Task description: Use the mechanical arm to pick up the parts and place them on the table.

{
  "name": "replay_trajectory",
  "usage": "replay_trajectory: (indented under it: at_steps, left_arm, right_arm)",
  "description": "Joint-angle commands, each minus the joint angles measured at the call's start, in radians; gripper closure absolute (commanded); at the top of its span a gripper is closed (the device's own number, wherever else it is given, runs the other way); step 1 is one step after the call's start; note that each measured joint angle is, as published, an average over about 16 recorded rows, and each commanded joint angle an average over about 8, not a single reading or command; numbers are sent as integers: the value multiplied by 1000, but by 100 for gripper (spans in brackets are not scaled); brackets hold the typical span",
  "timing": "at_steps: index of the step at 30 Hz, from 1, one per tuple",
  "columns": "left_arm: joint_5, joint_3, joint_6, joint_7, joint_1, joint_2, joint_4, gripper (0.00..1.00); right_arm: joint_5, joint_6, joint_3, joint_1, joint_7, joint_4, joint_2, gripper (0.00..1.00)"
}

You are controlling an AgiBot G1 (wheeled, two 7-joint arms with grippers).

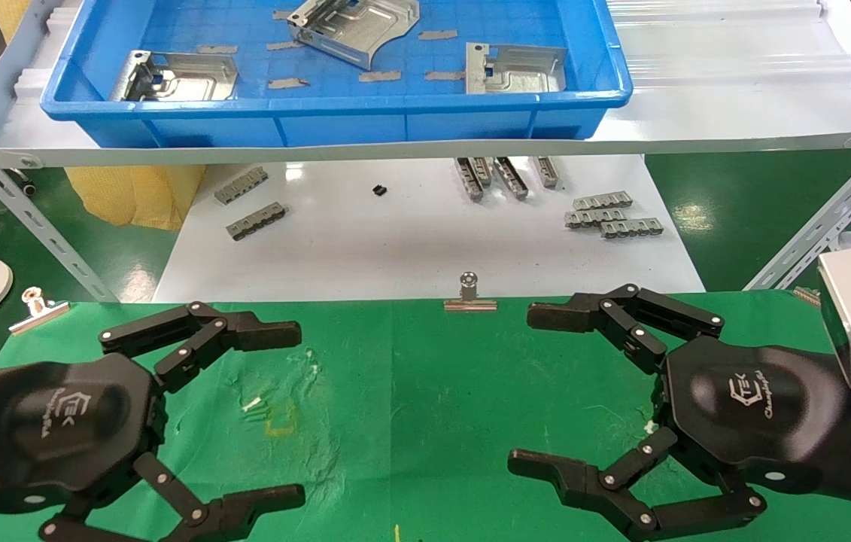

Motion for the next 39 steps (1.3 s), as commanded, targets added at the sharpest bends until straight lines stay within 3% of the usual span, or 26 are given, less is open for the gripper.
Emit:
replay_trajectory:
  at_steps: [1, 9, 17, 39]
  left_arm:
    - [0, 0, 0, 0, 0, 0, 0, 0]
    - [0, 0, 0, 0, 0, 0, 0, 0]
    - [0, 0, 0, 0, 0, 0, 0, 0]
    - [0, 0, 0, 0, 0, 0, 0, 0]
  right_arm:
    - [0, 0, 0, 0, 0, 0, 0, 0]
    - [0, 0, 0, 0, 0, 0, 0, 0]
    - [0, 0, 0, 0, 0, 0, 0, 100]
    - [0, 0, 0, 0, 0, 0, 0, 100]
